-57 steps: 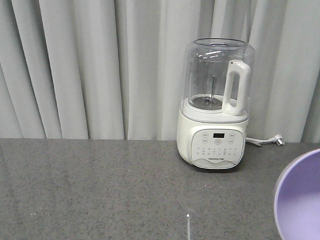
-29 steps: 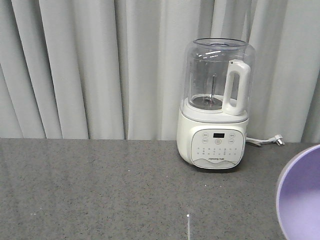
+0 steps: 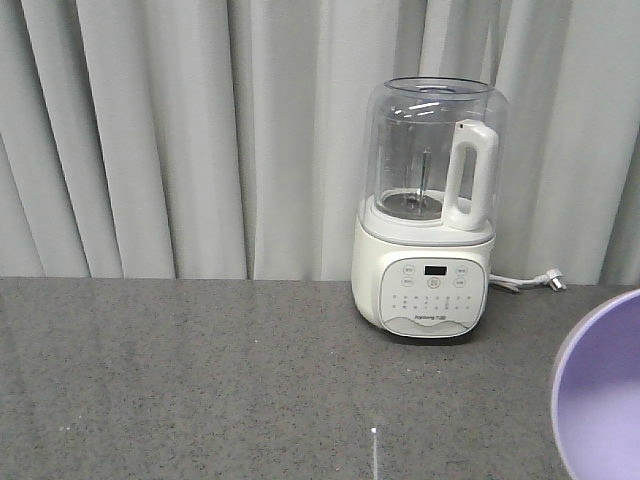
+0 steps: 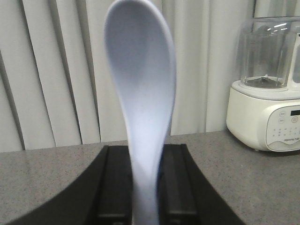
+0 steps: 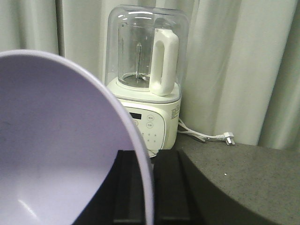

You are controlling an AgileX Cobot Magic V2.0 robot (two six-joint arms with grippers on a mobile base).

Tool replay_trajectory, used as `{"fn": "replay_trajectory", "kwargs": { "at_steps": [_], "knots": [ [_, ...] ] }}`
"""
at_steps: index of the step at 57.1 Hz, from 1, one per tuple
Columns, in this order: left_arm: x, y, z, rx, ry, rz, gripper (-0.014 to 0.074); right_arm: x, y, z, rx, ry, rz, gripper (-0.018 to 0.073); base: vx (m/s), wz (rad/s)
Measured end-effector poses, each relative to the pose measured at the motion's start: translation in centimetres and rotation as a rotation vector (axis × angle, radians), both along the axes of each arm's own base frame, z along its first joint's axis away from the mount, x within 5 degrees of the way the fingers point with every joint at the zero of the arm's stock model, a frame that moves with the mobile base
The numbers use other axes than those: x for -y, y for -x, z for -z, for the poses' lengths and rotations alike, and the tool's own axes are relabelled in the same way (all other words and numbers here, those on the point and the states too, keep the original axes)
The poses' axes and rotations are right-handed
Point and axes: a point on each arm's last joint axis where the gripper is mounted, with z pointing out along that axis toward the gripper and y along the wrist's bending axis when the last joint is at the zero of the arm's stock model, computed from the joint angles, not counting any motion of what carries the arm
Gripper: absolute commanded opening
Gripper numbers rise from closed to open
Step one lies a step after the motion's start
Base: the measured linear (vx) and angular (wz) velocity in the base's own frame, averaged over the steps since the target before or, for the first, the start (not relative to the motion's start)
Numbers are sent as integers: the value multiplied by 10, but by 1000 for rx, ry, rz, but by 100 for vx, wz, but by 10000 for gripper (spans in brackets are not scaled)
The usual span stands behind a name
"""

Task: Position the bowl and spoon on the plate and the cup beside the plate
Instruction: 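Drive the base, holding spoon and bowl, to the light blue plate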

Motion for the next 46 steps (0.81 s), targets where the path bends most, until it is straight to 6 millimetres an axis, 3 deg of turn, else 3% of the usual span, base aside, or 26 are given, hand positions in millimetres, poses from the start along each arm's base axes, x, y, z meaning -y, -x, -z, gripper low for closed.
{"fn": "replay_trajectory", "kwargs": {
  "at_steps": [22, 46],
  "knots": [
    [0, 0, 0, 0, 0, 0, -6, 0, 0, 0, 0, 0, 0, -9, -5, -23],
    [0, 0, 0, 0, 0, 0, -6, 0, 0, 0, 0, 0, 0, -9, -13, -62]
  ]
}}
